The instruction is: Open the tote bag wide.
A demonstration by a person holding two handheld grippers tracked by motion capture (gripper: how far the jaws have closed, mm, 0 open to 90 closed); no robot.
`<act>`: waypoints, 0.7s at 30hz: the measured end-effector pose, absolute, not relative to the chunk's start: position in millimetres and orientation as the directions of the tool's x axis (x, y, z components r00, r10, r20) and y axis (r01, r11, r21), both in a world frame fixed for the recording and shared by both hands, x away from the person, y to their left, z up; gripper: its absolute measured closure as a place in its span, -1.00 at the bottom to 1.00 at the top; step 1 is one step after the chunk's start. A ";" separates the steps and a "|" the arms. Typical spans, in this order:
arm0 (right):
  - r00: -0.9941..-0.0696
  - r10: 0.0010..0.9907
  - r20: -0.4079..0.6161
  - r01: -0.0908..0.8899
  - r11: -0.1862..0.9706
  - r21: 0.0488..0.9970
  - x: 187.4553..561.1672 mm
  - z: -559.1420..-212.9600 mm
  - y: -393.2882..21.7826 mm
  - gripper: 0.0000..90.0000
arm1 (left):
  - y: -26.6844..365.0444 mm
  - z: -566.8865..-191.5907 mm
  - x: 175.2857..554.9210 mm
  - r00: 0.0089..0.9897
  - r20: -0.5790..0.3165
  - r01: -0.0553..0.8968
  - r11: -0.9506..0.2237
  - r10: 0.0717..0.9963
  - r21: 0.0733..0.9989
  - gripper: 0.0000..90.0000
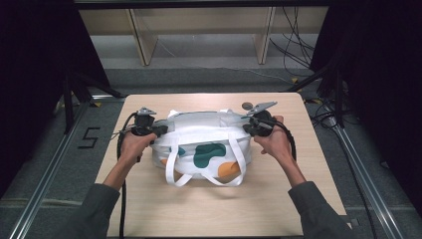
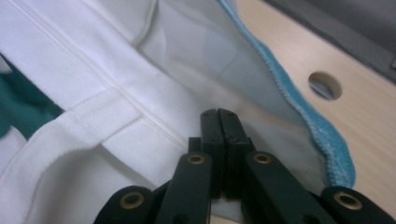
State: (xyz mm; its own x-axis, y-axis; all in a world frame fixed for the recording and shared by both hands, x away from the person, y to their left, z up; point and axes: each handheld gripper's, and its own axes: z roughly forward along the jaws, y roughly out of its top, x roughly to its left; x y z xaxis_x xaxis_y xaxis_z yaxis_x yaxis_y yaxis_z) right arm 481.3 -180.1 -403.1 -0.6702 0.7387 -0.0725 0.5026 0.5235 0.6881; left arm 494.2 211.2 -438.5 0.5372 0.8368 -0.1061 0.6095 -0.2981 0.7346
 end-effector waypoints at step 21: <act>-0.718 0.694 -0.043 0.438 0.499 0.748 492.4 -390.0 -146.0 1.00 | 173.0 -405.0 482.3 0.647 -0.120 0.523 -0.323 0.753 0.789 0.93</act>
